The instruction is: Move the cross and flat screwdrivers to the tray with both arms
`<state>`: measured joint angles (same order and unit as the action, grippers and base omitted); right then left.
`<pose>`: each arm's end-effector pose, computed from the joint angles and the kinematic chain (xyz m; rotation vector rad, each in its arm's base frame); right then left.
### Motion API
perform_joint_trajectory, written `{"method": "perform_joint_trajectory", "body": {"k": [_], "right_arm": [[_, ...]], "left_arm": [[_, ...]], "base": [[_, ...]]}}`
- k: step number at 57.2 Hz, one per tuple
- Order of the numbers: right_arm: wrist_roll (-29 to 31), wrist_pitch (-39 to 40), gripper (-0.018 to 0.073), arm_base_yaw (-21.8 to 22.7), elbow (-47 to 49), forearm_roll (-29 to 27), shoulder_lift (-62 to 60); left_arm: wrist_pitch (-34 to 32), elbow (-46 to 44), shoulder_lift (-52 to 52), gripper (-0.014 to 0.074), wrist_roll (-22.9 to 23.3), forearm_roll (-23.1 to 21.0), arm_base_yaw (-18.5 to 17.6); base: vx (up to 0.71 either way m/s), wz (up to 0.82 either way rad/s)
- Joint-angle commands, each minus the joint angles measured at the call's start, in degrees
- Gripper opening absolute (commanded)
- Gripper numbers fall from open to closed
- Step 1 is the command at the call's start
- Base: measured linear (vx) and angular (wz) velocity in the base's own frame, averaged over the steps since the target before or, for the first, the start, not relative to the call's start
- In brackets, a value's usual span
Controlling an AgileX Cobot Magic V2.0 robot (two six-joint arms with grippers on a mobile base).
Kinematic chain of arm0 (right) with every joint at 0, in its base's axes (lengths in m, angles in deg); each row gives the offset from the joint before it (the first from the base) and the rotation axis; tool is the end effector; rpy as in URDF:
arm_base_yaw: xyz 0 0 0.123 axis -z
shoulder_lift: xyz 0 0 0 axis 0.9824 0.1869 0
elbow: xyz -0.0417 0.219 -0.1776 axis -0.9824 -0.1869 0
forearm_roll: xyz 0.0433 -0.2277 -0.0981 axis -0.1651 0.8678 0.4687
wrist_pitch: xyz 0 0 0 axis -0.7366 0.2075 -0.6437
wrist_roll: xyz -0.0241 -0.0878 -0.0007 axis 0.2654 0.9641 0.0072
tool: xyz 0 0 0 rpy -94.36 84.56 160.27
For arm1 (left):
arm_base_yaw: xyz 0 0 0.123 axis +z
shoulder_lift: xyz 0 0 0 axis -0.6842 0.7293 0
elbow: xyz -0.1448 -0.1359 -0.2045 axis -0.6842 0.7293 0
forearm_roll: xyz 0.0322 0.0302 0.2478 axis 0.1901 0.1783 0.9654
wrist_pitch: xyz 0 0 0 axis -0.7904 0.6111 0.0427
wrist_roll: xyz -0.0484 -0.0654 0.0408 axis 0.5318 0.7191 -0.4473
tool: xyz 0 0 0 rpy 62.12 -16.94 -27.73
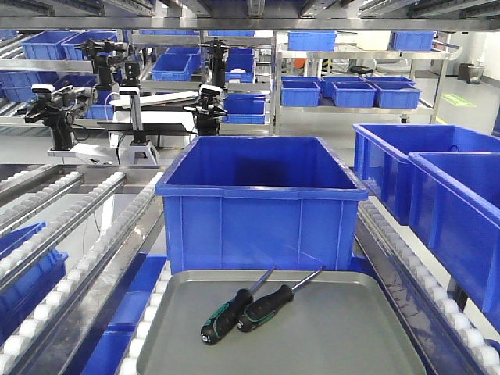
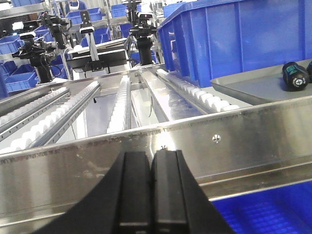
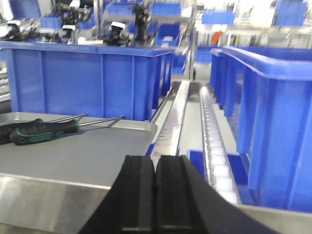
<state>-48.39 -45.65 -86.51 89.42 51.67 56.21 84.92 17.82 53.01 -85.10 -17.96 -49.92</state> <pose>0.0666 0.0073 0.2493 -0.1212 1.6212 0.0615 0.0561 -0.0082 0.1942 0.2254 1.5980 0.0083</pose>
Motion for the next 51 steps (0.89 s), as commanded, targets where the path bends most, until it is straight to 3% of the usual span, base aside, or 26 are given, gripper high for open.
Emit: {"method": "perform_joint_trajectory", "body": {"k": [1,6,16,51], "right_arm": [[0.5,10.9,-0.0009,0.9,-4.6,-0.2,-3.1],[1.3,12.1,-0.0009,3.8,-10.7,-3.8,-8.0],[1.7,9.0,-0.0009,8.9,-12.8,-0.2,-11.2],[1.7,9.0,-0.0009,8.9,-12.9,-0.7,-11.2]], "left_arm": [[-4.3,1.7,-0.4,0.0002,0.6,-0.2,0.0],[-4.3,1.7,-0.4,0.0002,0.6,-0.2,0.0],[-4.2,1.7,-0.4,0.0002,0.6,-0.2,0.0],[-4.2,1.7,-0.4,0.0002,0.6,-0.2,0.0]], "base": [[0.0,0.0],[0.0,0.0],[0.0,0.0],[0.0,0.0]]}}
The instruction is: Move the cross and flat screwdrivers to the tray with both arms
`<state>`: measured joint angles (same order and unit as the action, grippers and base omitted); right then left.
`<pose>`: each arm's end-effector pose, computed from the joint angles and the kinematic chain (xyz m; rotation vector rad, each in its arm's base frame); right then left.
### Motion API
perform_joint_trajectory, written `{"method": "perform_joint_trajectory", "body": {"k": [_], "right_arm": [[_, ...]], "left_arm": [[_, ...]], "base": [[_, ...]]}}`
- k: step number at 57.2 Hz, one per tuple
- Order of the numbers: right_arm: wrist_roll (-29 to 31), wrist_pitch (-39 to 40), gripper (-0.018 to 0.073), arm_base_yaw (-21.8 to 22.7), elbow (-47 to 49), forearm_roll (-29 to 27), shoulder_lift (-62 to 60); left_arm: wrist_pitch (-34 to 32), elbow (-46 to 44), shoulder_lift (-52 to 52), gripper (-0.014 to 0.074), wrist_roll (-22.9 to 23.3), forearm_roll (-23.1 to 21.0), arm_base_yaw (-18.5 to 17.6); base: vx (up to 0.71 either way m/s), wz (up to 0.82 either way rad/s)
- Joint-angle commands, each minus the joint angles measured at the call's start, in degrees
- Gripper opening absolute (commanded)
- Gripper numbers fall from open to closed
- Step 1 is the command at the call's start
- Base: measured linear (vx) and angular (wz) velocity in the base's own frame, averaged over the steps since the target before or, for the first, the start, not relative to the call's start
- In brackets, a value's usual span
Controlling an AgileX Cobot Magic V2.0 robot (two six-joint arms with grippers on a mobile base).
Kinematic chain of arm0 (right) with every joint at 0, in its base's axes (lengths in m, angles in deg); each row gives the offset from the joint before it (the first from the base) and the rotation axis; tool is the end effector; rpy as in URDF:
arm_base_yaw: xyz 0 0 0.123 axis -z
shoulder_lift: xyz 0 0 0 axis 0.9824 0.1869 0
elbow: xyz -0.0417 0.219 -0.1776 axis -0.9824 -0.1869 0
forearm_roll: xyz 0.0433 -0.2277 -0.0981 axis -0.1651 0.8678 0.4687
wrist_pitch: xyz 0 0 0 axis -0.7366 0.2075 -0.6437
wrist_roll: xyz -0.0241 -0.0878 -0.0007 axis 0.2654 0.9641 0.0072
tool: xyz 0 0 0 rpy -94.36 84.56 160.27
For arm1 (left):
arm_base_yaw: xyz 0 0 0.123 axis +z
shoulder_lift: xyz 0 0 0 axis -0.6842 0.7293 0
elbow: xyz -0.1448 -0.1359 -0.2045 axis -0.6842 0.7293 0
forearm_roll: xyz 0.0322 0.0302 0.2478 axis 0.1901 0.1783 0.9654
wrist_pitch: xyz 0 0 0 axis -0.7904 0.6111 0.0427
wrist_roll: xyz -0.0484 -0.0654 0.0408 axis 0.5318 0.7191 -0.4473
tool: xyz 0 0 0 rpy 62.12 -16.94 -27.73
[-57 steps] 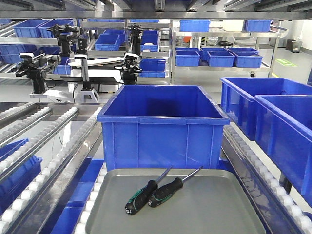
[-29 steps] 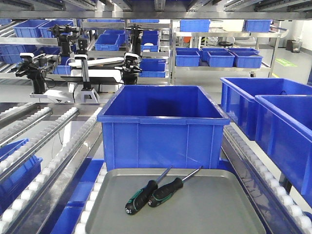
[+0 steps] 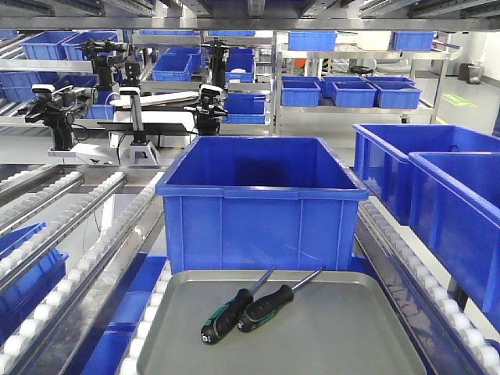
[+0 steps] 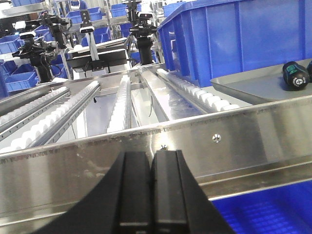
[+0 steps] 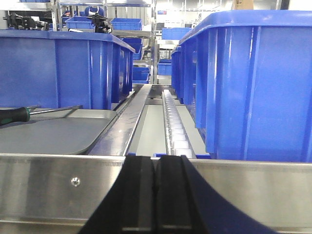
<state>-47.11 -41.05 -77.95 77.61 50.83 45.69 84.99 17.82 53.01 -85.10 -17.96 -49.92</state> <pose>0.0568 -0.0017 0.1979 -0.0120 1.5682 -0.0546 0.0561 -0.0082 0.1941 0.2257 1.5992 0.0082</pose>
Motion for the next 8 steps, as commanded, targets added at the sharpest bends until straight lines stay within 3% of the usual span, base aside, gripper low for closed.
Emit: {"method": "perform_joint_trajectory", "body": {"k": [1,8], "right_arm": [[0.4,4.5,-0.0009,0.3,-1.1,0.1,-0.7],[0.4,4.5,-0.0009,0.3,-1.1,0.1,-0.7]], "left_arm": [[-4.3,1.7,-0.4,0.0002,0.6,-0.2,0.0],[-4.3,1.7,-0.4,0.0002,0.6,-0.2,0.0]], "base": [[0.0,0.0],[0.0,0.0]]}}
